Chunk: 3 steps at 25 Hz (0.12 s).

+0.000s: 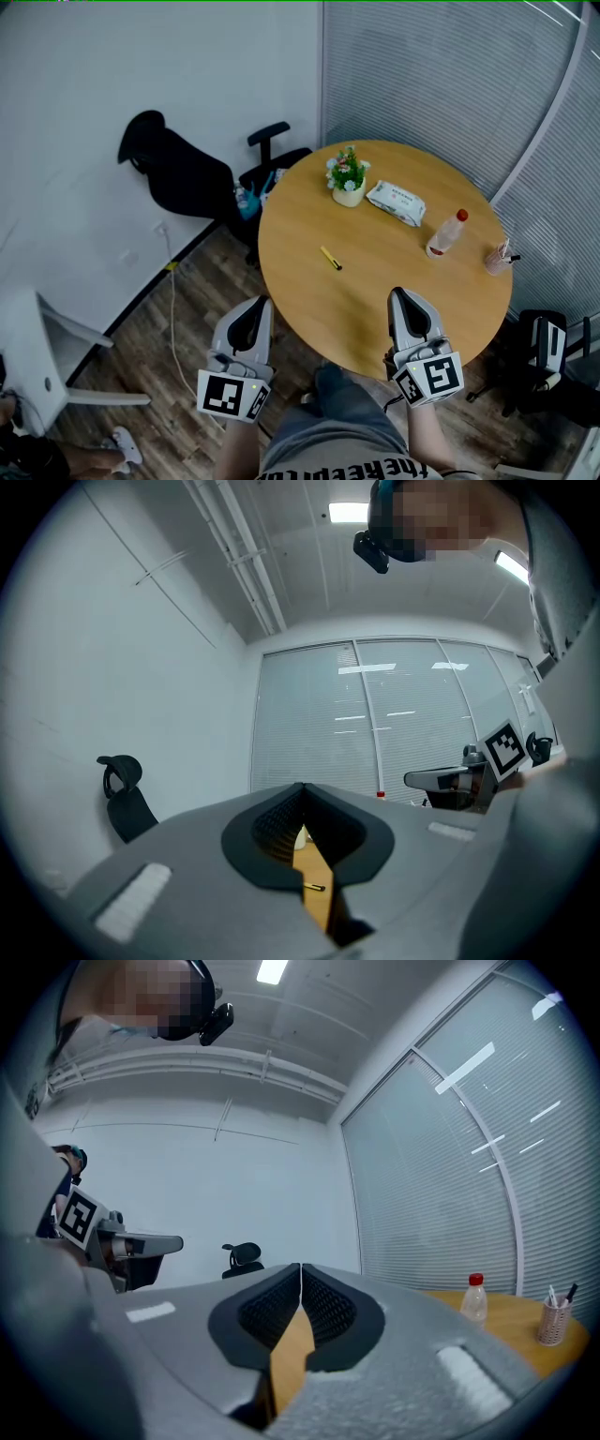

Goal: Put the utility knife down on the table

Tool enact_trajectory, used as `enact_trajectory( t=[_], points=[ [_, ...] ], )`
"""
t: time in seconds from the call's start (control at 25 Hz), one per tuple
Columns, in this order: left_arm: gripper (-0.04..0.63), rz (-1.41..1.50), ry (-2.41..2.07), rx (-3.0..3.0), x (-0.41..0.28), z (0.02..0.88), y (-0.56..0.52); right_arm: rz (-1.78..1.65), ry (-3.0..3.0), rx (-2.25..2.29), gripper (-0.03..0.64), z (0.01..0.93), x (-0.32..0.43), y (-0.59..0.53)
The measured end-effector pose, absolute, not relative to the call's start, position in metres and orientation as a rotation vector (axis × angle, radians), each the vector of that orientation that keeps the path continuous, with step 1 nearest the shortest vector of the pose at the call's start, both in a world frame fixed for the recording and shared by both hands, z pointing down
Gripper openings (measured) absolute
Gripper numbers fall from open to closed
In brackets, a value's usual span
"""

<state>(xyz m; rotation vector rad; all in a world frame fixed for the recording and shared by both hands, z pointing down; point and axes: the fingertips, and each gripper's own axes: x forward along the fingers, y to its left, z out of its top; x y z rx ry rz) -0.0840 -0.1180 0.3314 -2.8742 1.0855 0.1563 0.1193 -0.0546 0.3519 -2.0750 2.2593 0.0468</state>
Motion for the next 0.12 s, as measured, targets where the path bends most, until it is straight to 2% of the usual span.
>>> enact_trajectory(
  t=[0.12],
  points=[
    [0.014, 0.155, 1.089, -2.874, -0.0874, 0.3306, -0.1163, 0.053, 2.26, -2.075, 0.002, 0.3502, 0.1164, -0.0524]
  ],
)
